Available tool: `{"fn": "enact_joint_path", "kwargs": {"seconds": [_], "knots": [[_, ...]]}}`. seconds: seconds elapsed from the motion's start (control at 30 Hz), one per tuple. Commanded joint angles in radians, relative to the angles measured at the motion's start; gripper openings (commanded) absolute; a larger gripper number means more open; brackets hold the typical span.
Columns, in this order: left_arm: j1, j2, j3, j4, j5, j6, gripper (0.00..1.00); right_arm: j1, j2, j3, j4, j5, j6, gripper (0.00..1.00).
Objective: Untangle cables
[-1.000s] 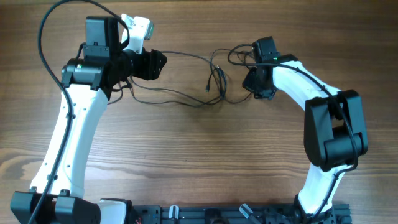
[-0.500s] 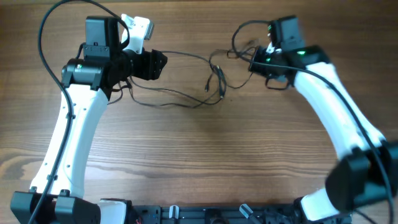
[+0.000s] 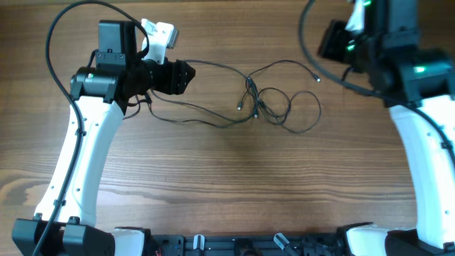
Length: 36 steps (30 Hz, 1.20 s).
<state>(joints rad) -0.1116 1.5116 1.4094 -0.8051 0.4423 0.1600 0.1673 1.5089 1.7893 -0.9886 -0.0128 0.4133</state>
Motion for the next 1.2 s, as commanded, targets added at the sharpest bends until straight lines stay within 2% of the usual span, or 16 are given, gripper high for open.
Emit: {"fn": "enact_joint_path", "kwargs": {"seconds": [0.0, 0.17, 0.33, 0.53, 0.57, 0.6, 0.93, 1.17], "knots": [[-0.005, -0.019, 0.018, -0.017, 0.044, 0.016, 0.68, -0.086, -0.016, 0.055, 0.003, 0.049, -0.032, 0.04], [-0.005, -0.019, 0.018, -0.017, 0.043, 0.016, 0.68, -0.122, 0.007, 0.055, -0.077, -0.002, -0.066, 0.05], [-0.005, -0.019, 0.018, 0.011, 0.039, 0.016, 0.69, -0.118, 0.079, 0.054, -0.162, -0.093, -0.138, 0.38], [-0.004, -0.019, 0.018, 0.029, 0.013, 0.016, 0.71, -0.118, 0.175, 0.031, -0.232, -0.201, -0.272, 0.52], [-0.004, -0.019, 0.018, 0.03, 0.009, 0.016, 0.71, -0.118, 0.185, 0.026, -0.237, -0.209, -0.289, 0.61], [-0.004, -0.019, 0.018, 0.031, 0.009, 0.016, 0.71, -0.118, 0.198, 0.014, -0.241, -0.221, -0.314, 0.64], [-0.004, -0.019, 0.018, 0.035, 0.009, 0.016, 0.72, -0.106, 0.277, -0.103, -0.225, -0.322, -0.5, 0.66], [-0.004, -0.019, 0.018, 0.042, 0.009, 0.016, 0.75, -0.062, 0.337, -0.12, -0.205, -0.356, -0.597, 0.68]]}}
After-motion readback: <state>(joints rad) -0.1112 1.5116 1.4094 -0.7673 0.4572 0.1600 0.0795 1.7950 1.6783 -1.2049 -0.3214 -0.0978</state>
